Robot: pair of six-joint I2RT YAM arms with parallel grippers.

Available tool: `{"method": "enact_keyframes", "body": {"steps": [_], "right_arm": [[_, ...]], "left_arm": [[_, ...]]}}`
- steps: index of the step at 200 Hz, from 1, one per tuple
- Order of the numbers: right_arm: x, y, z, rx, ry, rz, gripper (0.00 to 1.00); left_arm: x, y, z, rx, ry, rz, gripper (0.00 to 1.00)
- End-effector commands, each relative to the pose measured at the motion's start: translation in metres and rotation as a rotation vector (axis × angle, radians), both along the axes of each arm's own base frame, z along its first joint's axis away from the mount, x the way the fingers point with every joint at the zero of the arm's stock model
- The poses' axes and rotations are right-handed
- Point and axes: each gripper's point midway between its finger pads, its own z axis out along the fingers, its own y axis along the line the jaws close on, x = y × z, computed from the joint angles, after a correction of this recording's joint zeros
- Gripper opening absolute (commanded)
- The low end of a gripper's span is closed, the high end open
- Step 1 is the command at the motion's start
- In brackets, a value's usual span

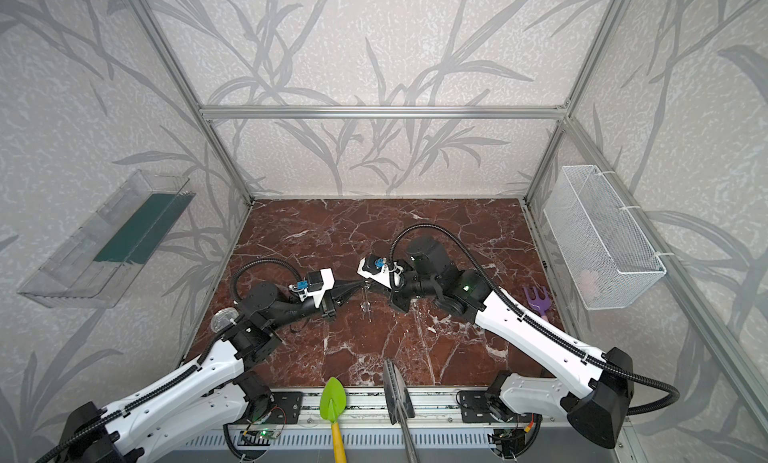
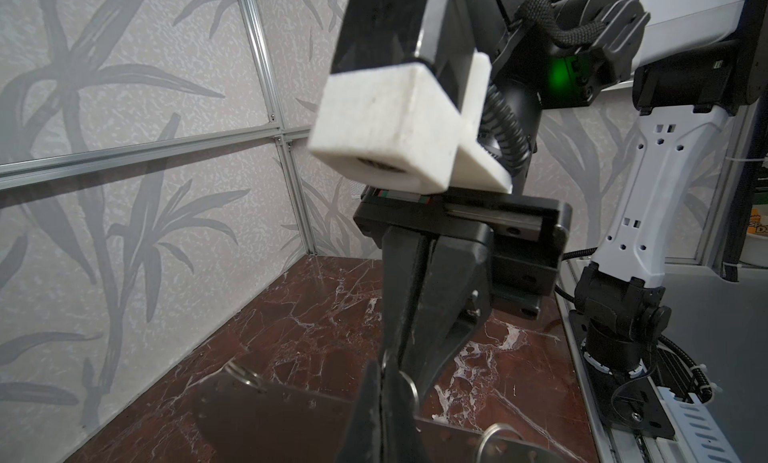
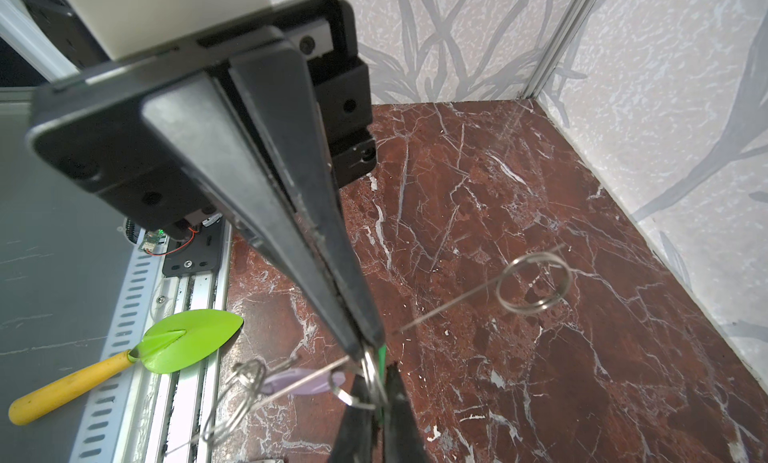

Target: Put the keys on the keyring

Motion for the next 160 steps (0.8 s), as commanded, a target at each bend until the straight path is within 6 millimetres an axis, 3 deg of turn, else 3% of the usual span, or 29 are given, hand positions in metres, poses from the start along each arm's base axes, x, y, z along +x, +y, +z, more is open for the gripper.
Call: {"method": "enact_keyframes", "body": {"steps": [1, 38, 101, 160], "right_arm": [[-0.009, 0.006, 0.018, 0.041, -0.008, 0.062, 0.00], [-0.010, 0.005, 0.022, 0.054, -0.012, 0.058, 0.00], [-0.009, 0.012, -0.003, -0.022, 0.064, 0.086, 0.00], [-0.018, 0.016, -0.004, -0.020, 0.068, 0.125, 0.00]], "left_arm": [[0.004, 0.001, -0.001, 0.009, -0.001, 0.018, 0.00], [0.005, 0.001, -0.006, 0.026, 0.010, 0.022, 0.00], [-0.002, 0.003, 0.004, -0.030, -0.018, 0.000, 0.00], [-0.001, 0.003, 0.004, -0.041, -0.018, 0.006, 0.00]]}}
